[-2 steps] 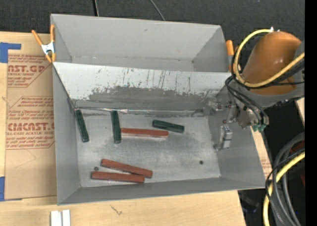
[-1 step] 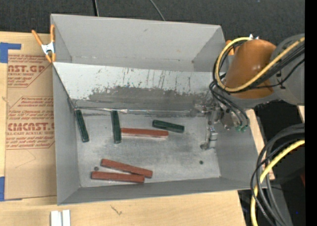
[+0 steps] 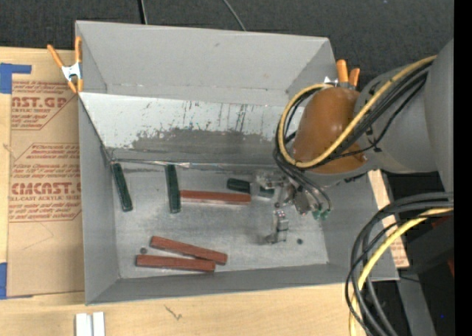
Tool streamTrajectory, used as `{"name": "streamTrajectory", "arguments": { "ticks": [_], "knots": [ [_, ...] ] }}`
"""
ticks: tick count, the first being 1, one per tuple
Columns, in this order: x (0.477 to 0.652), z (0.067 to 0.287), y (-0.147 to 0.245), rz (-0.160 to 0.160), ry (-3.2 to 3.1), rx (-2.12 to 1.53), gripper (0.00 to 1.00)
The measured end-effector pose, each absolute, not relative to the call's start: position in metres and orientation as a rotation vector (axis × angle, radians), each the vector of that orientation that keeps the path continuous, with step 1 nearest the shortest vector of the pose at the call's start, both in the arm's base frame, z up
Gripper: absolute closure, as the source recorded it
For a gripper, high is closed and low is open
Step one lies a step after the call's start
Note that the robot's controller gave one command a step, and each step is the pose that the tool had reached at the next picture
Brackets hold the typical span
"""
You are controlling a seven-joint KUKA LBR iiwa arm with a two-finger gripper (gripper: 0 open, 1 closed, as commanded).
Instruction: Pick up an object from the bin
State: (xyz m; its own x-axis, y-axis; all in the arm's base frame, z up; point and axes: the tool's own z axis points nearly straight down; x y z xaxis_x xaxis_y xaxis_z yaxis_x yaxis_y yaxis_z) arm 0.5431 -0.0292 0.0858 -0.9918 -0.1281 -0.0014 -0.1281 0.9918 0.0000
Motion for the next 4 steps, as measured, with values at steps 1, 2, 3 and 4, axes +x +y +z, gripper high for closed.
{"name": "streamTrajectory", "arguments": {
  "ticks": [1, 2, 3, 4],
  "knots": [
    [0.538, 0.064, 0.040, 0.003, 3.137, -0.142, 1.00],
    [0.540, 0.067, 0.026, 0.002, 3.140, -0.089, 0.00],
    [0.540, 0.068, 0.020, 0.002, 3.140, -0.062, 0.00],
    [0.541, 0.069, 0.015, 0.002, 3.140, -0.042, 0.00]
  ]
}}
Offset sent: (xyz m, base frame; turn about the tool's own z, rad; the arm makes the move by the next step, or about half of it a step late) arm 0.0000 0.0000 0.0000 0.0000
